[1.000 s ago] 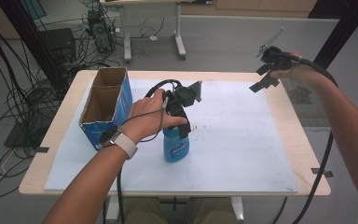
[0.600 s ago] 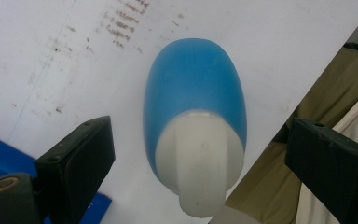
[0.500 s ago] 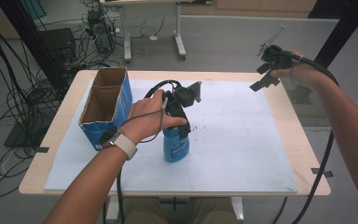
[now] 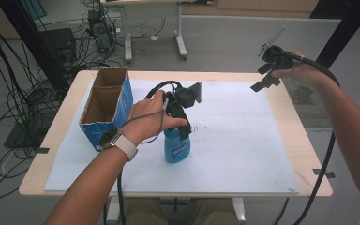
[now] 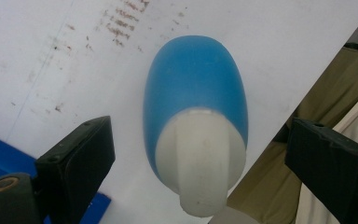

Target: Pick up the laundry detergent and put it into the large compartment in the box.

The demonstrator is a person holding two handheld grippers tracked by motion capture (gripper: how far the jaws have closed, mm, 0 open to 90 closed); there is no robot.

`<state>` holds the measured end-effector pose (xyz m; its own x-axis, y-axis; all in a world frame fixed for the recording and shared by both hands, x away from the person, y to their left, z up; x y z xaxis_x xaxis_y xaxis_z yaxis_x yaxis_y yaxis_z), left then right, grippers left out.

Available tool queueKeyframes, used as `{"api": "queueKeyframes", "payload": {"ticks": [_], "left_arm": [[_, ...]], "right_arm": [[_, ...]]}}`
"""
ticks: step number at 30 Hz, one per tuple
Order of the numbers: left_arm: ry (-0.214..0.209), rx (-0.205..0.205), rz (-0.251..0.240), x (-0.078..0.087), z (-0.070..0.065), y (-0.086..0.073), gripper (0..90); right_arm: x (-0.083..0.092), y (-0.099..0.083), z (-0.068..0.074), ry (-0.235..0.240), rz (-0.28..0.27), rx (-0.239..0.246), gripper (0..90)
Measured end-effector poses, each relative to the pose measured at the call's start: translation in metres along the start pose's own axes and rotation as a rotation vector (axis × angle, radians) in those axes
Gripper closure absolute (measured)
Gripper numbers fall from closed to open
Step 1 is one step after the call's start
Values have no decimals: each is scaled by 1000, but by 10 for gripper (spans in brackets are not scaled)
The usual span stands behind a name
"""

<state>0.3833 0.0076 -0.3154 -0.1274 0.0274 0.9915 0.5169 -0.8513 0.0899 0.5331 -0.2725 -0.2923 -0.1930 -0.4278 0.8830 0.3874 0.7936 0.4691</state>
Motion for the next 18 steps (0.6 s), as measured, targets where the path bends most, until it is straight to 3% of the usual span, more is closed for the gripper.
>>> {"api": "queueKeyframes", "payload": {"ticks": [18], "left_arm": [[0,1,-7,-1,0,1,87]], "right_arm": [[1,0,-1,0,-5,-4,84]]}}
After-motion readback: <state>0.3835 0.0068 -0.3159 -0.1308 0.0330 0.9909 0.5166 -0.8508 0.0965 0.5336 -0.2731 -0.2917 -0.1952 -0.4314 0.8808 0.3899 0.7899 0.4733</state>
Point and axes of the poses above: each handheld gripper's, and its own axes: x roughly backward along the jaws, y roughly out of its top, z roughly to its left, the point moved 7 cm from there along -x, roughly forward along the jaws, and after that the axes turned 5 degrees about y, right-handed, at the moved point
